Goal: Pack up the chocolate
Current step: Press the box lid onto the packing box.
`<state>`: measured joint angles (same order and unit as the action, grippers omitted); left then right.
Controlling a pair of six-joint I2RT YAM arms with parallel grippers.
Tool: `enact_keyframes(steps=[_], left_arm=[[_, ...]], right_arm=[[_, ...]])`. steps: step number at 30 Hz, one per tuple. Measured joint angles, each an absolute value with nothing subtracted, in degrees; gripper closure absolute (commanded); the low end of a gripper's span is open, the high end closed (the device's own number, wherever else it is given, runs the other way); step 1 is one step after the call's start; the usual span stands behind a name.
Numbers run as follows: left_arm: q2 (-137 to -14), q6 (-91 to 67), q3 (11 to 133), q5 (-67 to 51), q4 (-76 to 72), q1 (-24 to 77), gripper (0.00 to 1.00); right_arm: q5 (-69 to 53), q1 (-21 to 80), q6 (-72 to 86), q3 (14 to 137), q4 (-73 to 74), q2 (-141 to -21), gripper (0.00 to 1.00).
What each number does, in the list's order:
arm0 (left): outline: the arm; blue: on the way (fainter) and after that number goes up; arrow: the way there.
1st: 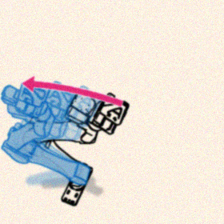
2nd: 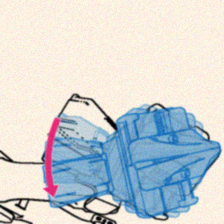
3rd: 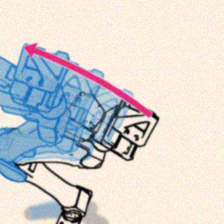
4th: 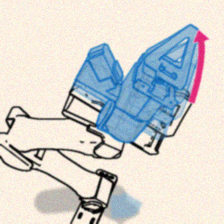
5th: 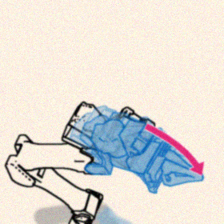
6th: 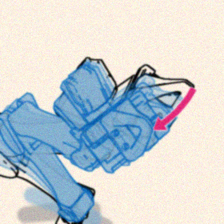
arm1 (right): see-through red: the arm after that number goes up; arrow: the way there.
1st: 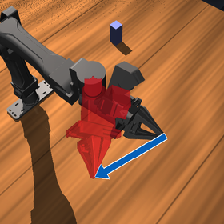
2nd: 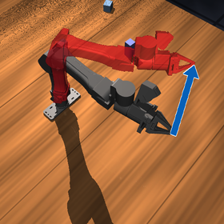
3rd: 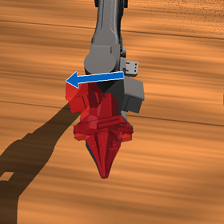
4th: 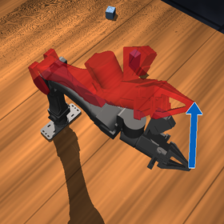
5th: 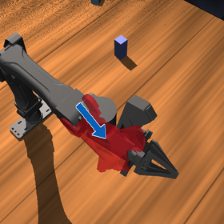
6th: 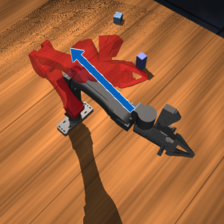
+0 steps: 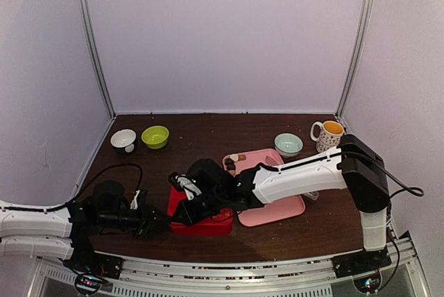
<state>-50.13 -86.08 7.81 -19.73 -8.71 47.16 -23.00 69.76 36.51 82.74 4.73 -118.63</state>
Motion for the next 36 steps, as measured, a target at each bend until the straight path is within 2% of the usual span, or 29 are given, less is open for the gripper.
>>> enact_keyframes(steps=[7, 21, 23, 27, 29, 36], left_arm=[[-47.7, -86.2, 7.0, -18.2, -8.3, 47.7, 0.81], [-42.2, -86.1, 6.9, -16.7, -3.4, 47.9, 0.81], [-42.2, -86.1, 6.9, -16.8, -3.4, 47.9, 0.76], [-42.5, -85.8, 6.9, -17.1, -2.8, 47.9, 0.49], [-42.9, -85.7, 6.9, -17.3, -2.0, 47.8, 0.42], [-44.8, -86.8, 6.8, -18.0, -1.9, 48.1, 0.3]], right_arm=[[-21.8, 70.0, 36.3, 80.5, 2.2, -117.5, 1.0], [-14.1, 69.7, 30.8, 80.1, 9.5, -109.4, 1.0], [-13.8, 69.6, 30.3, 80.6, 9.6, -109.3, 1.0], [-14.0, 69.6, 30.2, 80.8, 10.2, -111.1, 1.0], [-14.2, 69.8, 30.2, 80.8, 10.7, -113.2, 1.0], [-14.8, 69.9, 30.5, 81.1, 9.1, -115.7, 1.0]])
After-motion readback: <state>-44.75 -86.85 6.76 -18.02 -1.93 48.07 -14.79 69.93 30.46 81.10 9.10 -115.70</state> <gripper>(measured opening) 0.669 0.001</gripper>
